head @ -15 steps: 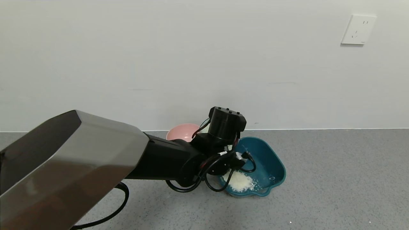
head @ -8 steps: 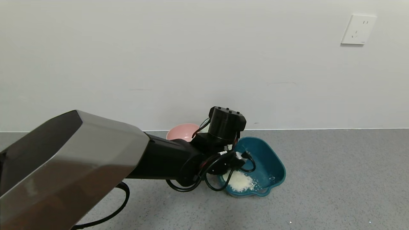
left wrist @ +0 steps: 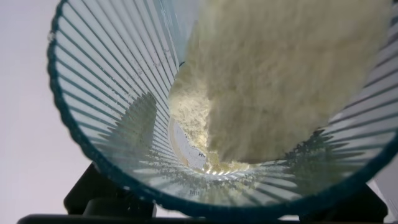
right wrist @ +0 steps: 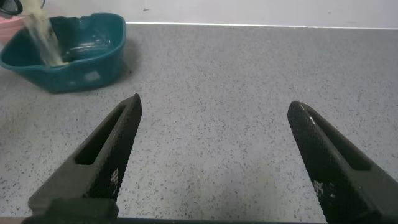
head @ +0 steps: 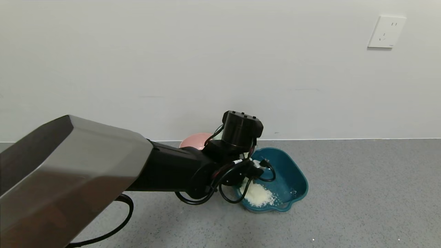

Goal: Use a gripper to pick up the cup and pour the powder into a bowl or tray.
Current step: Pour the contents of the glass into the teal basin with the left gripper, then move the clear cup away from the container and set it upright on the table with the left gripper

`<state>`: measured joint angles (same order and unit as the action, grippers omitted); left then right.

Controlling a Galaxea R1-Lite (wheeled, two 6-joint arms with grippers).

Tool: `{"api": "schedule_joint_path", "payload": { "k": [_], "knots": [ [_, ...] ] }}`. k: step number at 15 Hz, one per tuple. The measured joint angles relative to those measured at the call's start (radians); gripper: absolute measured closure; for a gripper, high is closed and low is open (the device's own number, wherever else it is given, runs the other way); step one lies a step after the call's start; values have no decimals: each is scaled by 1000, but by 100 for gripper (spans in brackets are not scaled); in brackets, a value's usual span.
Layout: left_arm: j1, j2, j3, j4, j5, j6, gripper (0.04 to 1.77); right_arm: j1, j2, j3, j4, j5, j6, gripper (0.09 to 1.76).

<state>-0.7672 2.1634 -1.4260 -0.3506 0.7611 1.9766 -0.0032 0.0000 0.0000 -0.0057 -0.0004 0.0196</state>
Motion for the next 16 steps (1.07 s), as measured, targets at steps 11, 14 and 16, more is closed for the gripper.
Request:
{"api": "schedule_joint_path", "payload": {
  "k": [11, 14, 16],
  "knots": [
    [54, -124, 201, 32, -73, -650, 56, 0, 0, 0, 0, 0, 0, 14],
    [71, -167, 253, 32, -108, -785, 56, 0, 0, 0, 0, 0, 0, 14],
    [86, -199, 284, 32, -130, -904, 56, 0, 0, 0, 0, 0, 0, 14]
  ]
}}
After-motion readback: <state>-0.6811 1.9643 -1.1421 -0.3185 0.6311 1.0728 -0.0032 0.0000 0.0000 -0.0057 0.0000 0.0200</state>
